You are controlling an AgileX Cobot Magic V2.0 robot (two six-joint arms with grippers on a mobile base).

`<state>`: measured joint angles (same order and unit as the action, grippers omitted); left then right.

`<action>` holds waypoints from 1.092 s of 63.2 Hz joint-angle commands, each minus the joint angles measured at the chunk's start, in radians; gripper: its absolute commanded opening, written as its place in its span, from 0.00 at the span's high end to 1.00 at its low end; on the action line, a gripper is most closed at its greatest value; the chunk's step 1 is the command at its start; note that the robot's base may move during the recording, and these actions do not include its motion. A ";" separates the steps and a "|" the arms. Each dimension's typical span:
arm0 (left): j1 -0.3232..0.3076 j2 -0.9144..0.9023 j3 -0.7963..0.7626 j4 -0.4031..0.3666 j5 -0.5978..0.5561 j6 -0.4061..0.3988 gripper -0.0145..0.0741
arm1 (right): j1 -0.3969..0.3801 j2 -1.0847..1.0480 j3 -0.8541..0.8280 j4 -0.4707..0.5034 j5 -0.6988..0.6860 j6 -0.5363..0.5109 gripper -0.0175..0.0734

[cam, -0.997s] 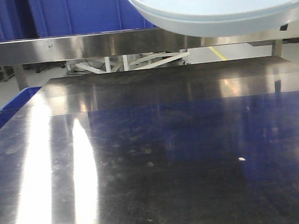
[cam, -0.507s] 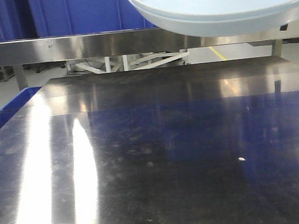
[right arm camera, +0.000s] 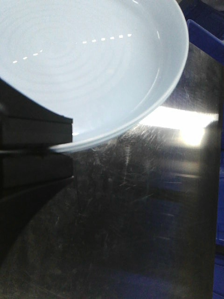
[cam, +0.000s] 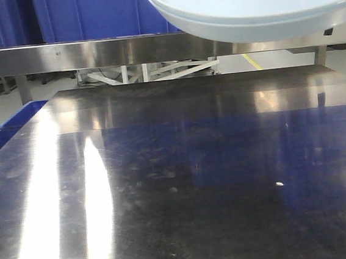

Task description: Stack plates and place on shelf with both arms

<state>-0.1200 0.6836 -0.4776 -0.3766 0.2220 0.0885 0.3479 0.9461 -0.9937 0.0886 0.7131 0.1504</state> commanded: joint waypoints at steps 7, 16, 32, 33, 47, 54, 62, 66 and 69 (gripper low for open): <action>-0.005 -0.004 -0.029 -0.006 -0.076 0.001 0.74 | 0.001 -0.014 -0.030 0.012 -0.083 -0.007 0.76; -0.005 -0.004 -0.029 -0.006 -0.076 0.001 0.74 | 0.001 -0.014 -0.030 0.012 -0.083 -0.007 0.76; -0.005 -0.004 -0.029 -0.006 -0.076 0.001 0.74 | 0.001 -0.014 -0.030 0.012 -0.083 -0.007 0.76; -0.005 -0.004 -0.029 -0.006 -0.076 0.001 0.74 | 0.001 -0.014 -0.030 0.012 -0.083 -0.007 0.76; -0.005 -0.004 -0.029 -0.006 -0.076 0.001 0.74 | 0.001 -0.014 -0.030 0.012 -0.083 -0.007 0.76; -0.005 -0.004 -0.029 -0.006 -0.076 0.001 0.74 | 0.001 -0.014 -0.030 0.012 -0.083 -0.007 0.76; -0.005 -0.004 -0.029 -0.006 -0.076 0.001 0.74 | 0.001 -0.014 -0.030 0.012 -0.083 -0.007 0.76; -0.005 -0.004 -0.029 -0.006 -0.076 0.001 0.74 | 0.001 -0.014 -0.030 0.012 -0.083 -0.007 0.76; -0.005 -0.004 -0.029 -0.006 -0.076 0.001 0.74 | 0.001 -0.014 -0.030 0.012 -0.083 -0.007 0.76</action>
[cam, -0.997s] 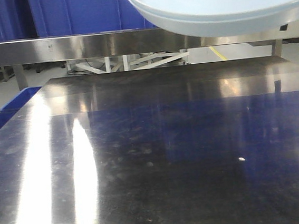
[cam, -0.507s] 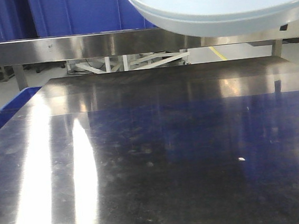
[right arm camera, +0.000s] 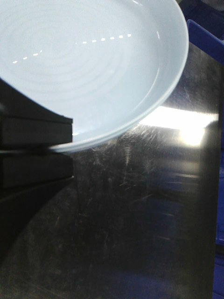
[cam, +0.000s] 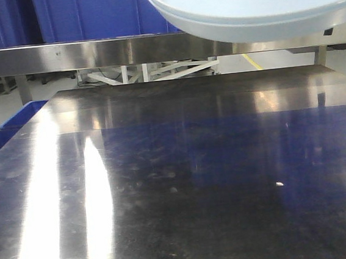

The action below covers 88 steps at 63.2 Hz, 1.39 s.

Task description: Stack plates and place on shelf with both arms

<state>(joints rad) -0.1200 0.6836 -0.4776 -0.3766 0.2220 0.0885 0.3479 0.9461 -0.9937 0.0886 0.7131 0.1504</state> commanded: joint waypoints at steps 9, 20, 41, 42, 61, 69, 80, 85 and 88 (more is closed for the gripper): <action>-0.005 -0.004 -0.029 -0.006 -0.076 0.001 0.74 | 0.001 -0.014 -0.030 0.012 -0.087 -0.007 0.76; -0.005 -0.004 -0.029 -0.006 -0.076 0.001 0.74 | 0.001 -0.014 -0.030 0.012 -0.087 -0.007 0.76; -0.005 -0.004 -0.029 -0.006 -0.076 0.001 0.74 | 0.001 -0.014 -0.030 0.012 -0.085 -0.007 0.76; -0.005 -0.004 -0.029 -0.006 -0.076 0.001 0.74 | 0.001 -0.014 -0.030 0.012 -0.085 -0.007 0.76; -0.005 -0.004 -0.029 -0.006 -0.076 0.001 0.74 | 0.001 -0.014 -0.030 0.012 -0.084 -0.007 0.76; -0.005 -0.004 -0.029 -0.006 -0.076 0.001 0.74 | 0.001 -0.014 -0.030 0.012 -0.084 -0.007 0.76; -0.005 -0.004 -0.029 -0.006 -0.076 0.001 0.74 | 0.001 -0.014 -0.030 0.012 -0.083 -0.007 0.76; -0.005 -0.004 -0.029 -0.006 -0.076 0.001 0.74 | 0.001 -0.014 -0.030 0.012 -0.083 -0.007 0.76; -0.005 -0.004 -0.029 -0.006 -0.076 0.001 0.74 | 0.001 -0.014 -0.030 0.012 -0.083 -0.007 0.76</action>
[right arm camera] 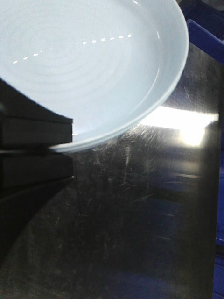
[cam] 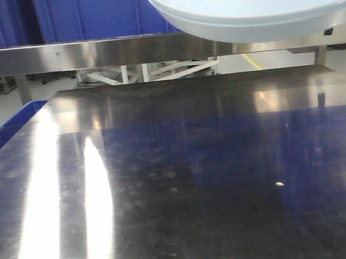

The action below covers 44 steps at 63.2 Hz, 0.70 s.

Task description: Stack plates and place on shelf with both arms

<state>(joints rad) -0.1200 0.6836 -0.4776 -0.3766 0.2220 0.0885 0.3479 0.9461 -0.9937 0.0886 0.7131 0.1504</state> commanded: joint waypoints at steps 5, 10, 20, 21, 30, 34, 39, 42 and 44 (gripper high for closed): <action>-0.005 -0.004 -0.029 -0.006 -0.076 0.001 0.74 | 0.001 -0.014 -0.030 0.012 -0.083 -0.007 0.76; -0.005 -0.004 -0.029 -0.006 -0.076 0.001 0.74 | 0.001 -0.014 -0.030 0.012 -0.083 -0.007 0.76; -0.005 -0.004 -0.029 -0.006 -0.076 0.001 0.74 | 0.001 -0.014 -0.030 0.012 -0.083 -0.007 0.76; -0.005 -0.004 -0.029 -0.006 -0.076 0.001 0.74 | 0.001 -0.014 -0.030 0.012 -0.083 -0.007 0.76; -0.005 -0.004 -0.029 -0.006 -0.076 0.001 0.74 | 0.001 -0.014 -0.030 0.012 -0.083 -0.007 0.76; -0.005 -0.004 -0.029 -0.006 -0.076 0.001 0.74 | 0.001 -0.014 -0.030 0.012 -0.083 -0.007 0.76; -0.005 -0.004 -0.029 -0.006 -0.076 0.001 0.74 | 0.001 -0.014 -0.030 0.012 -0.083 -0.007 0.76; -0.005 -0.004 -0.029 -0.006 -0.076 0.001 0.74 | 0.001 -0.014 -0.030 0.012 -0.083 -0.007 0.76; -0.005 -0.004 -0.029 -0.006 -0.076 0.001 0.74 | 0.001 -0.014 -0.030 0.012 -0.083 -0.007 0.76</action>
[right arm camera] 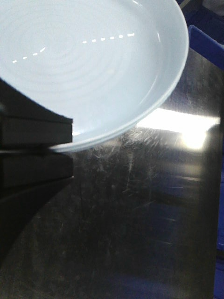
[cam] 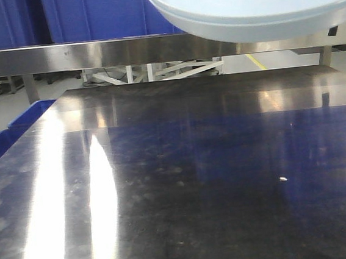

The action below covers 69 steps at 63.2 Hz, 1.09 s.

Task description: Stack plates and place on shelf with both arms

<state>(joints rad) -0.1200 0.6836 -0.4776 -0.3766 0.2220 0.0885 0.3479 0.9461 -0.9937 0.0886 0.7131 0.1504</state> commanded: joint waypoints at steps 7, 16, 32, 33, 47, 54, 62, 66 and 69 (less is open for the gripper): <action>-0.005 -0.004 -0.029 -0.006 -0.076 0.001 0.74 | 0.001 -0.014 -0.030 0.012 -0.083 -0.007 0.76; -0.005 -0.004 -0.029 -0.006 -0.076 0.001 0.74 | 0.001 -0.014 -0.030 0.012 -0.083 -0.007 0.76; -0.005 -0.004 -0.029 -0.006 -0.076 0.001 0.74 | 0.001 -0.014 -0.030 0.012 -0.083 -0.007 0.76; -0.005 -0.004 -0.029 -0.006 -0.076 0.001 0.74 | 0.001 -0.014 -0.030 0.012 -0.083 -0.007 0.76; -0.005 -0.004 -0.029 -0.006 -0.076 0.001 0.74 | 0.001 -0.014 -0.030 0.012 -0.083 -0.007 0.76; -0.005 -0.004 -0.029 -0.006 -0.076 0.001 0.74 | 0.001 -0.014 -0.030 0.012 -0.083 -0.007 0.76; -0.005 -0.004 -0.029 -0.006 -0.076 0.001 0.74 | 0.001 -0.014 -0.030 0.012 -0.083 -0.007 0.76; -0.005 -0.004 -0.029 -0.006 -0.076 0.001 0.74 | 0.001 -0.014 -0.030 0.012 -0.083 -0.007 0.76; -0.005 -0.004 -0.029 -0.006 -0.076 0.001 0.74 | 0.001 -0.014 -0.030 0.012 -0.083 -0.007 0.76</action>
<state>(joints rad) -0.1200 0.6836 -0.4776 -0.3766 0.2220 0.0885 0.3479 0.9461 -0.9937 0.0886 0.7131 0.1504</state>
